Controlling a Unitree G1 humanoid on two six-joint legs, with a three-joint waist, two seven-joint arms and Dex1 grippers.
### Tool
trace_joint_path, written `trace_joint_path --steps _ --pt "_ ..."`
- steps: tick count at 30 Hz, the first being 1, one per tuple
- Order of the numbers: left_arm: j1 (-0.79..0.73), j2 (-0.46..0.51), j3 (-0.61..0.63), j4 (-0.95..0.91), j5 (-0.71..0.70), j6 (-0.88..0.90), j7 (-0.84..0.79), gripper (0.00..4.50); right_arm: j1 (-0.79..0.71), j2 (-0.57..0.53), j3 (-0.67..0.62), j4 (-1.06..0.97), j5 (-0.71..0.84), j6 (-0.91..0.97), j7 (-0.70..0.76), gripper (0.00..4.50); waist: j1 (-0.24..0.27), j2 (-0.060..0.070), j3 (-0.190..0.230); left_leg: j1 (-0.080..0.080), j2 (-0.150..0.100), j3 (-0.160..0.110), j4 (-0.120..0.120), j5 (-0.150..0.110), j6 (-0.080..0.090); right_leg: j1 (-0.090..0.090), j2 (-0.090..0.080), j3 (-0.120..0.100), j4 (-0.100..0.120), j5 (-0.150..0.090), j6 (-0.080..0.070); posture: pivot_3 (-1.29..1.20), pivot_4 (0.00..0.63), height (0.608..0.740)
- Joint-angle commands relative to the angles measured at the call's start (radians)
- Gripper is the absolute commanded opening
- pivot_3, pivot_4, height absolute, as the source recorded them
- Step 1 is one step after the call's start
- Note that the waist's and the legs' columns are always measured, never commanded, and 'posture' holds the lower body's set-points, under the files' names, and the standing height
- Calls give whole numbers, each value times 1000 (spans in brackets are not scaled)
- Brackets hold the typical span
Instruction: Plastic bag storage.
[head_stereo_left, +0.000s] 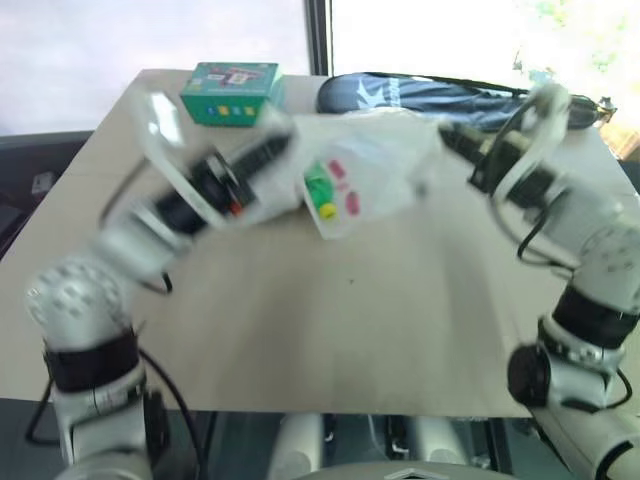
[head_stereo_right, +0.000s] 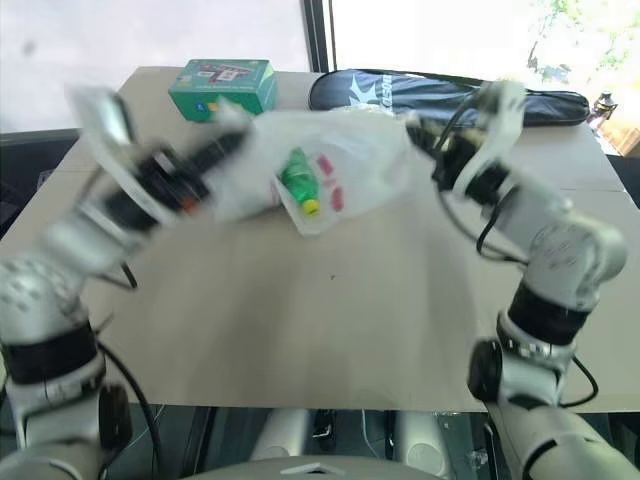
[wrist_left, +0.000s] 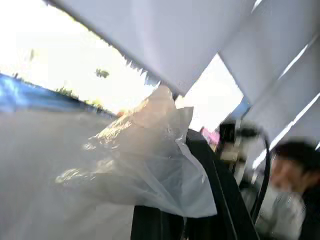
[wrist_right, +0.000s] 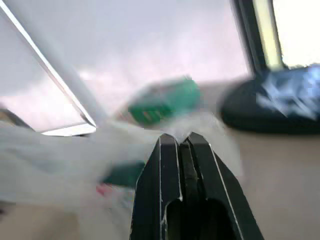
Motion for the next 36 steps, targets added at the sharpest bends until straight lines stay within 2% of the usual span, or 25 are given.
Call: trace_joint_path --steps 1,5,8,11,14,19,21,24,25,28,29,32,35,36 --pt "-130 30 40 119 -42 -82 93 38 -146 -30 -71 128 112 -17 -52 0 3 0 0 0 -1 1 0 -1 1 0 0 1 -1 0 0 0 150 740" --pt "-327 65 30 312 114 -127 65 38 -345 -121 -77 322 133 -66 -47 0 8 0 2 -7 -3 5 1 -1 3 -8 3 0 1 0 1 0 150 740" --pt "-413 62 31 380 154 -114 42 38 -422 -186 -82 381 154 -76 -53 0 7 -1 1 -7 -3 7 -3 -1 3 -9 3 1 0 0 1 0 150 740" --pt "-458 49 36 400 155 -90 43 38 -456 -245 -94 379 202 -65 -79 0 5 -1 1 -8 -2 8 -5 -1 3 -11 3 0 0 0 1 0 150 740" --pt "-434 43 21 361 152 -38 38 38 -428 -310 -76 321 232 -31 -100 0 4 -1 1 -9 -1 8 -5 -1 3 -11 2 1 0 0 1 0 150 740" --pt "-240 46 -29 189 184 64 22 38 -229 -372 -28 189 245 6 -89 0 3 -1 1 -8 -1 8 -4 -1 3 -10 0 4 -1 0 1 0 150 740" --pt "-147 70 -57 96 239 97 -49 38 -136 -391 -9 143 239 -8 -55 0 2 -1 2 -7 -1 9 -3 -1 2 -10 0 5 -1 0 1 0 150 740" --pt "76 123 -120 -44 443 94 -188 38 72 -419 -1 42 249 -10 22 0 1 -1 1 -6 0 10 -3 0 2 -11 1 6 1 0 1 0 150 740" --pt "179 166 -190 -99 599 44 -243 38 168 -437 14 -16 237 -17 57 0 1 -1 0 -3 0 11 -4 -1 2 -10 2 8 0 0 0 0 150 740" --pt "378 247 -357 -172 955 -117 -369 38 365 -451 39 -110 191 -67 91 0 3 1 0 0 0 16 -10 -1 1 -9 3 11 -3 0 1 0 150 740" --pt "419 255 -393 -178 1034 -161 -399 38 410 -445 39 -121 176 -84 85 0 2 1 0 -1 0 16 -9 -1 1 -11 3 11 -1 0 1 0 150 740" --pt "549 135 -396 -115 1188 -375 -439 38 637 -461 73 -229 60 -174 111 0 10 1 -1 0 1 17 -7 -1 1 -10 2 13 0 0 1 0 150 740" --pt "609 105 -385 -47 1274 -399 -459 38 789 -458 174 -284 -199 -357 40 0 14 0 -2 0 2 16 -7 -1 2 -10 0 13 0 0 1 0 150 740" --pt "623 98 -372 -45 1274 -415 -493 38 829 -470 205 -314 -231 -414 94 0 13 0 -2 0 2 16 -7 -1 2 -10 1 13 0 0 1 0 150 740"
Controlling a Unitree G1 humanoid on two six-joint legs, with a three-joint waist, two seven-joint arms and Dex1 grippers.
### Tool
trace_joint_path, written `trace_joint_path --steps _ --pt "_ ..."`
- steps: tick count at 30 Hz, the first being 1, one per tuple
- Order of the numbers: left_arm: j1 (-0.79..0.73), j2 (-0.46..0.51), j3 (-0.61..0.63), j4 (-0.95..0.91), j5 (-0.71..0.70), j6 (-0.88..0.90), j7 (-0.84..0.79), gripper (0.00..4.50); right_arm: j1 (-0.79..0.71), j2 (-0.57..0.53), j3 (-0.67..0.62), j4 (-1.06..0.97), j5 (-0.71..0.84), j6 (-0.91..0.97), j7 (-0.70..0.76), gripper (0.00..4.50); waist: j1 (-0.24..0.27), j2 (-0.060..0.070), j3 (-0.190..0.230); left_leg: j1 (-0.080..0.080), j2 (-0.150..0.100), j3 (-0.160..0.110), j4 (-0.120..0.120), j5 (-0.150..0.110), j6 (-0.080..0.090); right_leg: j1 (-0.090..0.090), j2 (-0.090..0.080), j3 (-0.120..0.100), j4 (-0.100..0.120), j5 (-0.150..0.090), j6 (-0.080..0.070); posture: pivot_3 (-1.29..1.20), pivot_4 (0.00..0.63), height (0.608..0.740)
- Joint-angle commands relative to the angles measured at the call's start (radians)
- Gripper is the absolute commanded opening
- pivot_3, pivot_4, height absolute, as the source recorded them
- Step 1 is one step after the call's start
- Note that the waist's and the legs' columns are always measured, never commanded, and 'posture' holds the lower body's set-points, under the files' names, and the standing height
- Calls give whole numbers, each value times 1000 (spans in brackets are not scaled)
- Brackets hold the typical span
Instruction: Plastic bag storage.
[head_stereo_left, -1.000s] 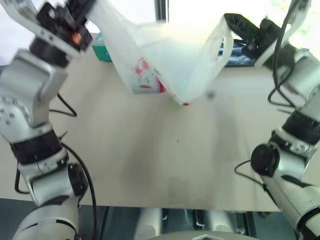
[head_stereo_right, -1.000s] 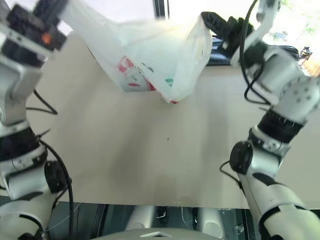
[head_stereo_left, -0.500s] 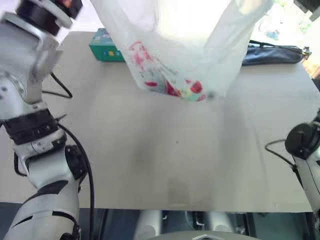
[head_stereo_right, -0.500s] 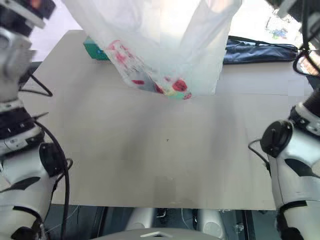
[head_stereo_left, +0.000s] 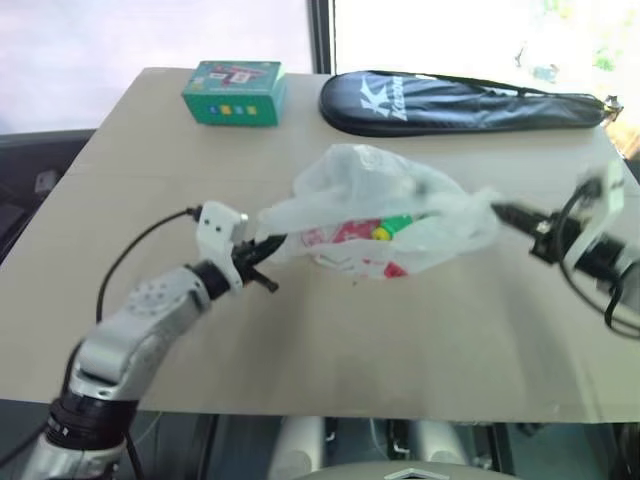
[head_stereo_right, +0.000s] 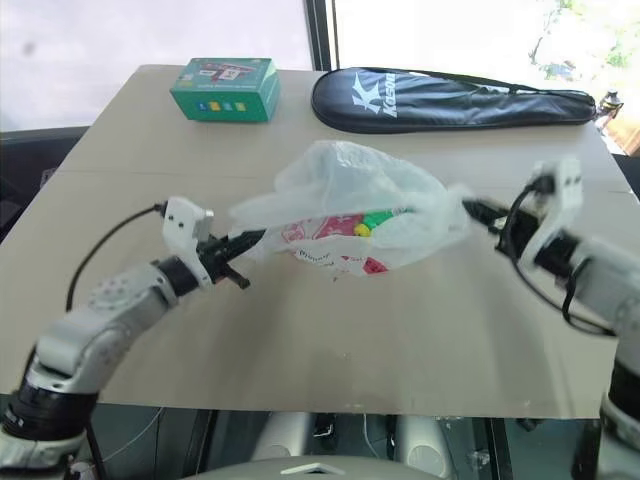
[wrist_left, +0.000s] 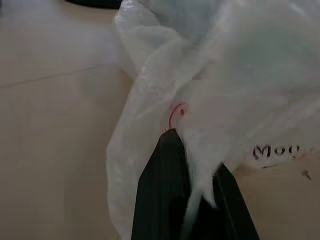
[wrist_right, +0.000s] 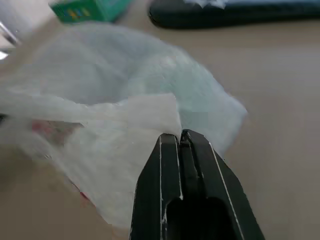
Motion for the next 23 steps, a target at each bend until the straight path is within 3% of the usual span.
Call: trace_joint_path --steps 1,2,3,4,5,6,7,9,12,14,18,23 --pt "31 -10 54 18 66 -76 -75 38 88 -29 62 -102 -178 -215 63 0 -2 1 0 0 0 0 0 0 0 -1 0 0 1 0 0 0 150 740" --pt "54 -17 83 12 58 -101 -106 38 115 -16 55 -129 -165 -241 89 0 -3 1 0 0 0 0 0 0 0 0 0 0 1 0 0 0 150 740" --pt "71 -23 105 7 54 -117 -128 0 134 -4 46 -145 -157 -260 103 541 -6 0 0 0 1 0 1 0 0 0 0 0 1 0 0 0 150 740" --pt "102 -30 143 -13 15 -119 -163 0 168 -1 16 -180 -104 -267 146 794 -9 0 0 0 1 0 1 0 0 0 0 0 1 0 0 0 150 740" --pt "125 -37 172 -30 -13 -118 -190 536 196 -2 -5 -206 -65 -274 181 1215 -10 0 0 0 1 0 1 0 0 0 0 0 0 0 0 0 150 740" --pt "160 -41 218 -61 -72 -96 -221 1014 238 -18 -48 -236 -32 -277 219 1959 -11 0 -1 0 1 0 1 0 0 0 0 0 0 0 0 0 150 740" --pt "217 -38 271 -96 -109 -80 -242 1312 308 -42 -123 -268 -10 -284 275 2287 -10 0 0 1 1 -1 1 0 0 1 0 0 0 0 0 0 150 740" --pt "348 -31 357 -156 -137 -63 -282 2283 456 -74 -264 -277 -142 -385 358 3237 -7 -1 -1 -1 1 -2 1 0 1 1 -1 -1 -1 0 0 0 150 740" --pt "500 -33 433 -207 -76 -82 -301 3557 645 -91 -385 -188 -307 -569 504 3252 -5 -3 -3 1 1 -2 1 -1 2 5 -1 -2 -6 0 1 0 150 740" --pt "551 -37 453 -217 -37 -99 -309 4430 694 -94 -407 -137 -339 -640 562 3252 -4 -4 -5 4 0 -3 1 -2 2 9 0 -3 -8 0 1 0 150 740" --pt "622 -65 464 -173 34 -161 -351 4430 656 -97 -383 0 -339 -768 658 3252 -9 -2 -9 16 3 -5 -2 -8 2 21 0 -6 -15 -4 1 0 150 740" --pt "537 -64 495 -151 13 -123 -325 4430 591 -127 -348 108 -343 -844 734 3252 -10 1 -11 16 4 -6 -2 -8 2 20 -3 -6 -15 -1 -5 0 150 740"
